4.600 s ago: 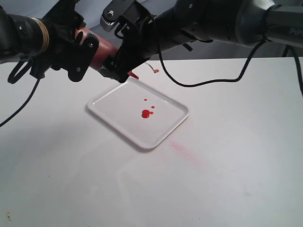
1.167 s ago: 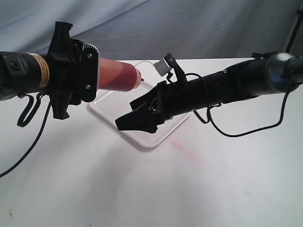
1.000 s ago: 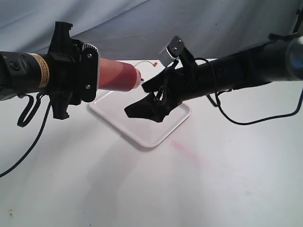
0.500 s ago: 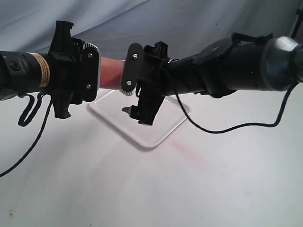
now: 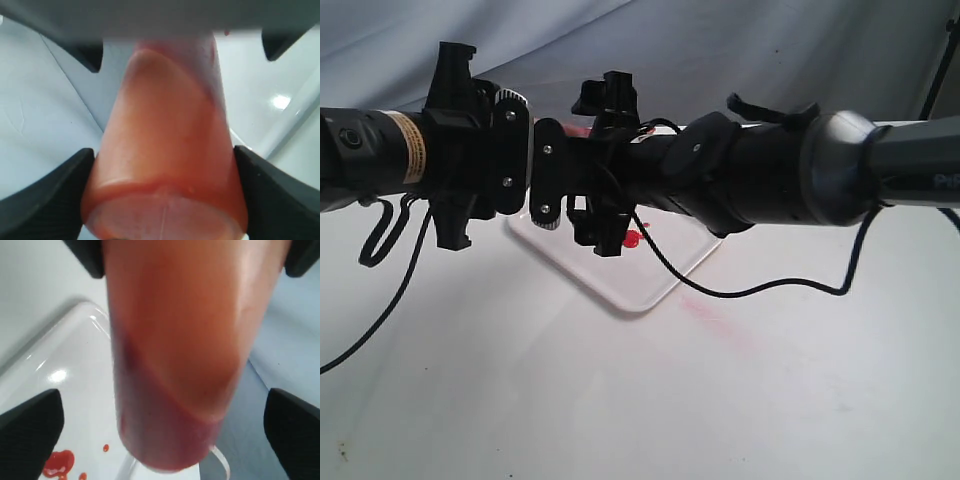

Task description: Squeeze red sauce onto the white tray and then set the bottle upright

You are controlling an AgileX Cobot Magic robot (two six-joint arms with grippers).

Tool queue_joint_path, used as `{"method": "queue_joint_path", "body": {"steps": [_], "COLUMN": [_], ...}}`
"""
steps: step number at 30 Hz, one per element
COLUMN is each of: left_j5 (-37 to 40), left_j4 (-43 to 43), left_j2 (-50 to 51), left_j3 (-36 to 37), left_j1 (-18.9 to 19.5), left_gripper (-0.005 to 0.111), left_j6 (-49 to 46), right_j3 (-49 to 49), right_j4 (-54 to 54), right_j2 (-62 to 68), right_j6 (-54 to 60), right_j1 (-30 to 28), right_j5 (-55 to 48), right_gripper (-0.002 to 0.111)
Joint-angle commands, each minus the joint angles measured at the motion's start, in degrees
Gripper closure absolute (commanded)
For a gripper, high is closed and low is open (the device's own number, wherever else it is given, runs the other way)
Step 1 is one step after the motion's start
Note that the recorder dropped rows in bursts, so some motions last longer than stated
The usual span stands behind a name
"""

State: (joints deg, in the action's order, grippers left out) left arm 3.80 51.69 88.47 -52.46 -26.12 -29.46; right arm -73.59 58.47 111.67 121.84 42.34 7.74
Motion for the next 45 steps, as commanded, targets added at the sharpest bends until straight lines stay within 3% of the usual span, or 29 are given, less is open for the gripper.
{"method": "queue_joint_path", "body": {"steps": [1,10,19,26,30,35,45], "left_j5": [-3.1,-3.5,-3.5,-3.8,-3.8,-2.8,3.4], "left_j4": [-0.6,-0.6,-0.6,-0.6,-0.6,-0.6,-0.6], "left_j2": [-1.2,-1.2,-1.2,-1.2,-1.2,-1.2,-1.2], "left_j3": [-0.5,-0.5,-0.5,-0.5,-0.5,-0.4,-0.1], "left_j1": [-0.2,-0.2,-0.2,-0.2,-0.2,-0.2,-0.2], "left_gripper": [0.107,0.107,0.107,0.107,0.107,0.107,0.107], "left_j6": [1.0,1.0,1.0,1.2,2.5,4.0,15.2], "right_j3": [-4.5,-8.6,-8.6,-8.6,-8.6,-8.6,-8.6], "right_j4": [-0.7,-0.9,-4.6,-10.9,-14.3,-14.5,-14.9], "right_j2": [3.9,9.1,9.8,9.8,9.8,9.8,8.9], "right_j6": [-0.8,-2.4,-3.0,-8.2,-11.1,-11.4,-7.7], "right_j1": [0.3,0.3,0.3,0.3,0.3,0.5,3.3], "right_j5": [0.6,4.0,3.9,4.1,4.5,10.5,13.4], "right_gripper": [0.003,0.005,0.043,0.048,0.071,0.108,0.108]}}
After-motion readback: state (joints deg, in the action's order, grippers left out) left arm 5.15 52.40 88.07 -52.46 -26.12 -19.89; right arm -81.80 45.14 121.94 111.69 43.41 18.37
